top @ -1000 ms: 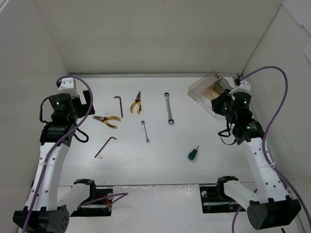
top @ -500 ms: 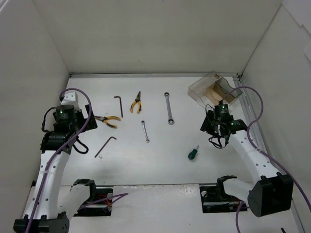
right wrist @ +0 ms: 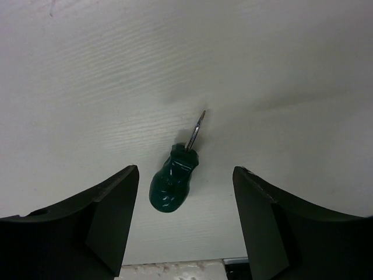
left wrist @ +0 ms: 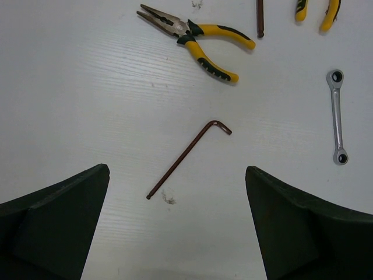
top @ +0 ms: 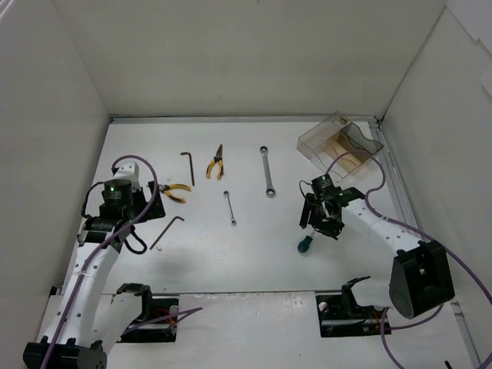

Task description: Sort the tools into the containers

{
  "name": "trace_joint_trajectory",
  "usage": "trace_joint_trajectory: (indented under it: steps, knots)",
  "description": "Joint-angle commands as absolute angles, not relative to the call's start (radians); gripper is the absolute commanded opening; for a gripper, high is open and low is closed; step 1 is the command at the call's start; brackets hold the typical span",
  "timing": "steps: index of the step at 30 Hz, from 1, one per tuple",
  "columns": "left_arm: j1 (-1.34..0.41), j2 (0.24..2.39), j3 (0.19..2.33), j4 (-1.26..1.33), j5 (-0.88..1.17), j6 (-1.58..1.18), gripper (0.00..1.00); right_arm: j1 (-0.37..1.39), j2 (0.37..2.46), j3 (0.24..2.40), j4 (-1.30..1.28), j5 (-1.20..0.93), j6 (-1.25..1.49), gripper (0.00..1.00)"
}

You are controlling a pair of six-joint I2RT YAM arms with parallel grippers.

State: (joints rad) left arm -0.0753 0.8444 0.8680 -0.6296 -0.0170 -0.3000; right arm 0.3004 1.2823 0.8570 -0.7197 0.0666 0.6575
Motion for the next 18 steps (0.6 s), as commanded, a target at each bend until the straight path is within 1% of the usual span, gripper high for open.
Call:
trace_joint_trajectory:
  steps: [1, 8, 18]
  knots:
    - [-0.104, 0.818, 0.827, -0.554, 0.031, -0.336, 1.00, 0.327, 1.321, 0.902, -0.721, 0.072, 0.675, 0.62]
    - [-0.138, 0.819, 0.811, -0.552, 0.005, -0.325, 1.00, 0.365, 1.413, 0.911, -0.721, 0.075, 0.678, 0.55]
    - [-0.147, 0.844, 0.815, -0.541, 0.021, -0.324, 1.00, 0.374, 1.424, 0.879, -0.713, 0.055, 0.692, 0.48]
